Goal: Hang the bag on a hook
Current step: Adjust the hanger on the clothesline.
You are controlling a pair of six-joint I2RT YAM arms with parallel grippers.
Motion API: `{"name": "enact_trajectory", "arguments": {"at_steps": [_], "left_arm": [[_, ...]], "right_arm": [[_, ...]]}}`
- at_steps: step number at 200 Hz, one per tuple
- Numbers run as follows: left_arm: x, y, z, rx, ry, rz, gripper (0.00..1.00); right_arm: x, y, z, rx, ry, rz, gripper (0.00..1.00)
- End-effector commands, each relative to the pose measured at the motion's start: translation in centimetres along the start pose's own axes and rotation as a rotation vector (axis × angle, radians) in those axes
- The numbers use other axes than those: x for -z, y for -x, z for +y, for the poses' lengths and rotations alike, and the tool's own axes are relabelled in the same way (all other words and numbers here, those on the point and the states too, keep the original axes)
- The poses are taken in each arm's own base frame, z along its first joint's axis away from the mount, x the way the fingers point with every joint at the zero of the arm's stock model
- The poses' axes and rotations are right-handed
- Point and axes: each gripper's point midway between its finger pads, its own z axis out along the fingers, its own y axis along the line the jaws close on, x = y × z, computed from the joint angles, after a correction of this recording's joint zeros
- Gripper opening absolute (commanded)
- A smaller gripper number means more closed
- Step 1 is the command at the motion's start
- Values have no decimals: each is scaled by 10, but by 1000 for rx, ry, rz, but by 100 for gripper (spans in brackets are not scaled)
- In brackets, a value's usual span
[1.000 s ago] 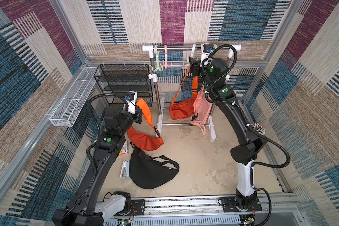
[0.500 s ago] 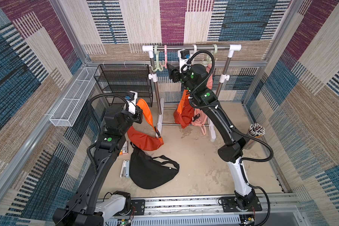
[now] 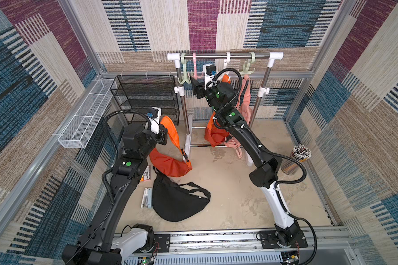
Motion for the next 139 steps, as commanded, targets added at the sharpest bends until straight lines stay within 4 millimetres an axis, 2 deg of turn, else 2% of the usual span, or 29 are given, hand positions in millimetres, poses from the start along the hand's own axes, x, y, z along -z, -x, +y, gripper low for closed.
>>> {"name": "enact_trajectory", "arguments": {"at_steps": [1,22,61,106,139], "left_arm": [[2,15,-1,15,-9,-58,0],[2,14,-2,18,-13,-59,0],[1,14,-3,24,-23,-59,0],[0,13,-3,21,-20,-57,0],[-1,12,-2,23,-19,-55,0]], "right_arm": [[0,18,-7,-23,-30,-78,71],[-1,17,-12,-28,-39,-85,68],[-3,16,-28,-51,-51,-95,52],[-5,8,-33,-42,-59,-88,34],[-4,11,-28,-33,-22,-79,33]]}}
